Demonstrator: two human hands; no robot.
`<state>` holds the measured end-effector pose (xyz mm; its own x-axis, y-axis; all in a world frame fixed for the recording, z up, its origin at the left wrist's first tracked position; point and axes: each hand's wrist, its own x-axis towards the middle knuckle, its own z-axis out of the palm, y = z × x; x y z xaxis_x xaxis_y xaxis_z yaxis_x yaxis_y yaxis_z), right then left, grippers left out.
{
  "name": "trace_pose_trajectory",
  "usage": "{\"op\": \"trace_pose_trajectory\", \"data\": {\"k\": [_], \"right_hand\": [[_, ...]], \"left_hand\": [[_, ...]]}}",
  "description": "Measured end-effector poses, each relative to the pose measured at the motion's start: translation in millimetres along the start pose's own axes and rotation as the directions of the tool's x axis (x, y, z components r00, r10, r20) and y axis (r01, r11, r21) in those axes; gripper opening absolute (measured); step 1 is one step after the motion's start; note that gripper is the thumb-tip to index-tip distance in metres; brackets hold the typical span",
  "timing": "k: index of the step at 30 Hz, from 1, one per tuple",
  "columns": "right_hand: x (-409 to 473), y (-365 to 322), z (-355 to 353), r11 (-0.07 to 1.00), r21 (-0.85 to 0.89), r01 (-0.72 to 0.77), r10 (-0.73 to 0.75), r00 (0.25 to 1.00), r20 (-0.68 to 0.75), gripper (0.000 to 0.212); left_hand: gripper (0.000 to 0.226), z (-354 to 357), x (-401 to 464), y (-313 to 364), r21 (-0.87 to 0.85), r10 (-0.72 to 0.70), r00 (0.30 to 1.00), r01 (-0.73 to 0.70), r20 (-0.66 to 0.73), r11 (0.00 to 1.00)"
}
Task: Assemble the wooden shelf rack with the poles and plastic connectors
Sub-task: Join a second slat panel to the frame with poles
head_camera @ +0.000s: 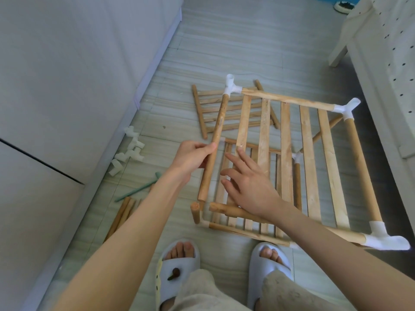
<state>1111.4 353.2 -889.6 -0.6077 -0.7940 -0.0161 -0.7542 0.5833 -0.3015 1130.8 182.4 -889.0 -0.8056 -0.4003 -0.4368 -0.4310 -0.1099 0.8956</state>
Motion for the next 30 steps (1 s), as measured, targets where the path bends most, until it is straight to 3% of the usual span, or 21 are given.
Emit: {"op": "trace_pose_trajectory", "data": {"k": [6, 8, 12, 19, 21, 26, 30], "right_hand": [[9.5, -2.8, -7.4, 0.998, -0.027, -0.054, 0.053, 0.998, -0.035, 0.037], [23.8, -2.6, -15.3, 0.995, -0.094, -0.041, 0.035, 0.997, -0.069, 0.035], [68.4, -8.3, -30.7, 0.994, -0.105, 0.028, -0.045, 0.984, -0.17, 0.032], [99.5, -1.9, -18.8, 0.96, -0.217, 0.176, -0.162, 0.983, 0.082, 0.051], [99.8, 4.7, -15.1, 0.952, -0.21, 0.221, -0.215, 0.975, 0.051, 0.057], [108.6, 12.4, -5.0, 0.947, -0.164, 0.277, -0.295, 0.95, -0.097, 0.045], [111.8, 16.7, -0.3, 0.928, -0.199, 0.314, -0.34, 0.934, -0.109, 0.043]], "left_hand": [[0.03, -11.0, 1.7, -8.1, -0.038, 0.005, 0.999, -0.003, 0.054, 0.999], [0.032, -21.6, 8.3, -17.1, 0.024, -0.006, 0.999, 0.005, 0.036, 1.0], [0.029, -56.4, 30.5, -53.8, 0.238, -0.011, 0.992, 0.041, -0.127, 0.97], [0.054, -131.2, 88.0, -124.2, 0.618, -0.079, 0.939, 0.282, -0.335, 0.734], [0.061, -143.3, 105.3, -133.2, 0.68, -0.053, 0.933, 0.298, -0.357, 0.67], [0.066, -162.1, 147.9, -144.9, 0.826, 0.031, 0.951, 0.25, -0.307, 0.505], [0.042, -161.9, 166.2, -153.3, 0.803, 0.04, 0.93, 0.292, -0.365, 0.519]]}}
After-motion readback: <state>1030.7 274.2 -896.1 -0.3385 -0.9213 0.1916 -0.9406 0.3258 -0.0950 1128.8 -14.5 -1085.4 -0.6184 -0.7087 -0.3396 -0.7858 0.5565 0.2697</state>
